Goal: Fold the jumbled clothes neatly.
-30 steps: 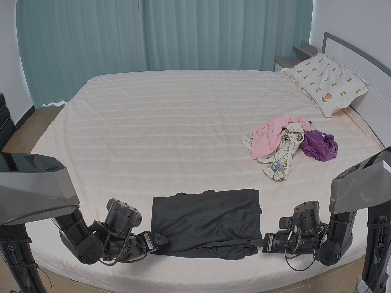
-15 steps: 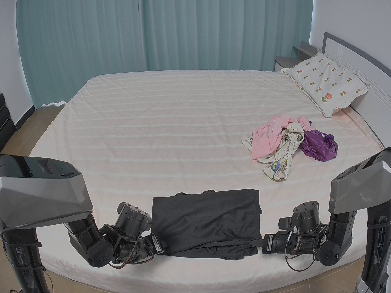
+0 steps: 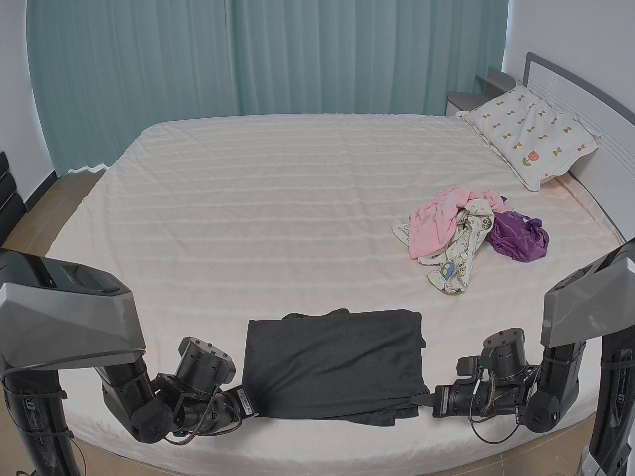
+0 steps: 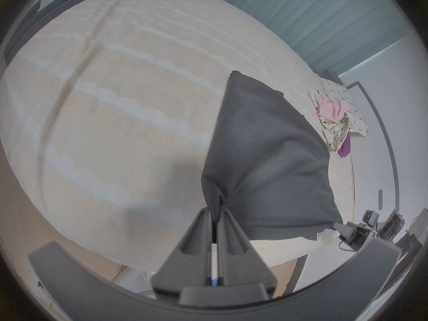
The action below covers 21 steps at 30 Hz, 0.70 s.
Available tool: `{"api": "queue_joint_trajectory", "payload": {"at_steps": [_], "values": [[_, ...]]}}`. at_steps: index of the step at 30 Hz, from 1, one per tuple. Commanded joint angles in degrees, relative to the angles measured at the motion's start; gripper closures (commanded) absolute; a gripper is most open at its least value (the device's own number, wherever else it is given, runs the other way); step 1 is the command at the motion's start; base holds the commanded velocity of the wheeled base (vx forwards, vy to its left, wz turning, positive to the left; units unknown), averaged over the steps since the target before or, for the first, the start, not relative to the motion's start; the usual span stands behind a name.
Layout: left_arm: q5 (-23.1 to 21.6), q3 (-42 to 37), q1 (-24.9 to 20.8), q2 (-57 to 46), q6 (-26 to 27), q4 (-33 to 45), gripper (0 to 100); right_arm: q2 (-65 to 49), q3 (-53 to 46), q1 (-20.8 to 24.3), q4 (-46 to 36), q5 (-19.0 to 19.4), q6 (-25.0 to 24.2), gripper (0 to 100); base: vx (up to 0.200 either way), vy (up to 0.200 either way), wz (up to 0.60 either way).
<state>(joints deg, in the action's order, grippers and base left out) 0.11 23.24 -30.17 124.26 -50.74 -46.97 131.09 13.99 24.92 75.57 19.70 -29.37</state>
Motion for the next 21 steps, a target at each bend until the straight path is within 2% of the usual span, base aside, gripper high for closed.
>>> {"api": "queue_joint_trajectory", "payload": {"at_steps": [1,10,12,13,14,15,21], "values": [[0.1,-1.7,0.5,-0.1,0.2,-0.5,100,-0.6,-1.2,-0.8,-0.3,0.3,1.2,100,0.000,0.000,0.00],[0.2,-1.7,0.3,0.3,0.6,-0.4,100,1.5,-1.8,-0.8,-0.4,1.2,4.1,100,0.000,0.000,0.00],[0.2,-2.2,0.2,0.4,2.4,-0.3,100,1.9,-1.8,-0.8,-0.5,1.2,4.6,100,0.000,0.000,0.00],[0.2,-2.4,0.1,0.4,2.9,-0.4,0,1.9,-1.7,-0.8,-0.5,1.2,4.7,100,0.000,0.000,0.00],[0.2,-2.5,0.1,0.4,3.4,-0.5,0,1.9,-1.5,-0.8,-0.5,1.2,4.7,100,0.000,0.000,0.00],[0.2,-2.5,0.0,0.4,3.4,-0.5,0,1.8,-1.3,-1.0,-0.1,1.2,4.7,0,0.000,0.000,0.00],[0.2,-1.7,2.0,-3.1,2.6,-0.8,0,-1.9,-0.8,-3.4,0.2,1.2,4.6,0,0.000,0.000,0.00]]}}
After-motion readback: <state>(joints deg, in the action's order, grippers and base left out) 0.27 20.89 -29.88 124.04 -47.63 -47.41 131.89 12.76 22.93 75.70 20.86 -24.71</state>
